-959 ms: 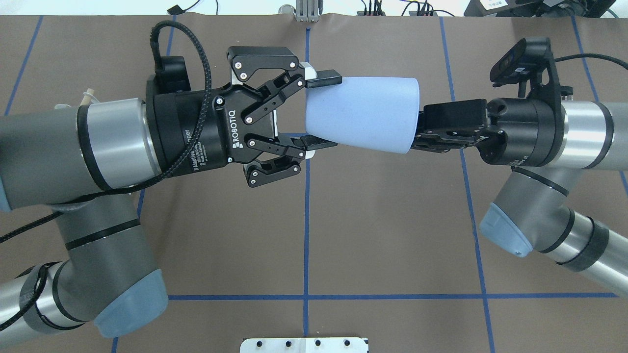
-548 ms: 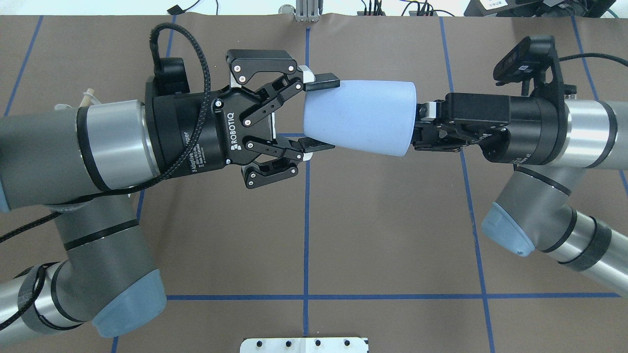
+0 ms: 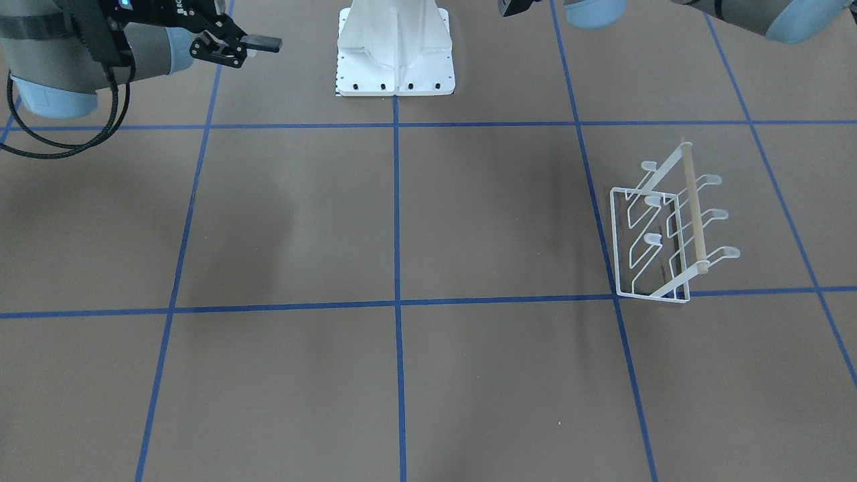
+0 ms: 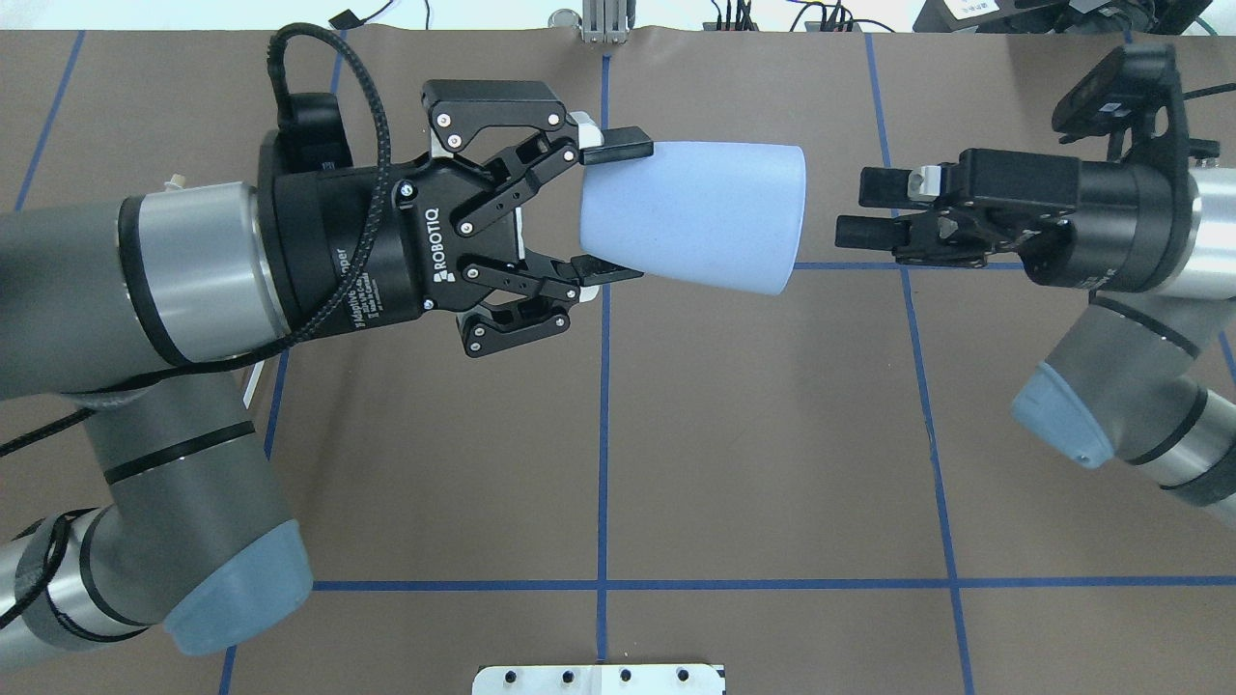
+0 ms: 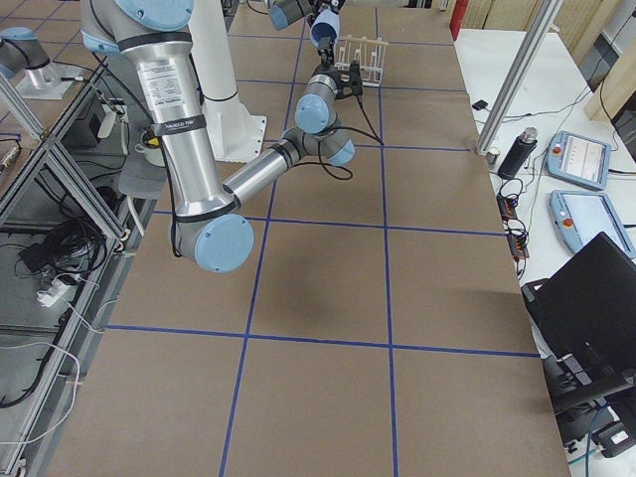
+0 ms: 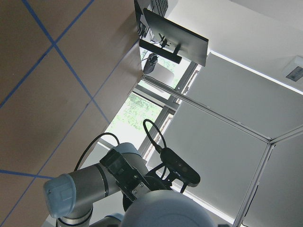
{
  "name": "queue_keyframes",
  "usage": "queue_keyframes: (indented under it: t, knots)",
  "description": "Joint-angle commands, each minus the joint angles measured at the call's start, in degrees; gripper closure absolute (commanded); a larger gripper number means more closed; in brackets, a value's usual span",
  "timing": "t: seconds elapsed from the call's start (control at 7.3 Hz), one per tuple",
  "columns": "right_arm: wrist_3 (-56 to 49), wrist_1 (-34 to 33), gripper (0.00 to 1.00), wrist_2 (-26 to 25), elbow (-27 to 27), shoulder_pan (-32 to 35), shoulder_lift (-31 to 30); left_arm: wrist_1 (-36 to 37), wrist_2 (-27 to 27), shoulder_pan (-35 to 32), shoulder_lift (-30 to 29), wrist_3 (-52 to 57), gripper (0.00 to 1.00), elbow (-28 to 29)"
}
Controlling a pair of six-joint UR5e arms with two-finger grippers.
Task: Hang cup on cup holder
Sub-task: 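Open the right gripper and withdraw it from the cup, then carry the cup with the left gripper toward the wire rack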
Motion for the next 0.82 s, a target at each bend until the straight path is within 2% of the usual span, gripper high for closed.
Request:
queue_keyframes:
  t: [0.0, 0.14, 0.27, 0.55, 0.68]
  knots:
    - [-1.2, -0.4, 0.00, 8.8, -5.9, 10.6, -0.5, 3.6, -10.1, -7.3, 2.5, 8.3, 1.00, -0.5]
    - [-9.2, -0.8, 0.00, 11.9, -9.8, 15.0, -0.5, 7.2, -12.1, -9.8, 3.2, 11.5, 1.00, -0.5]
    - [-18.7, -5.0, 0.00, 15.2, -12.5, 19.1, -0.5, 12.0, -15.3, -12.3, 3.2, 15.6, 1.00, -0.6]
    - [-36.5, -24.2, 0.00, 22.7, -12.5, 26.3, -0.6, 18.8, -21.6, -18.3, 3.3, 23.0, 1.00, -0.9]
    - [-46.0, -34.4, 0.00, 22.9, -12.5, 27.6, -1.0, 24.4, -25.5, -22.3, 3.2, 27.2, 1.00, -0.9]
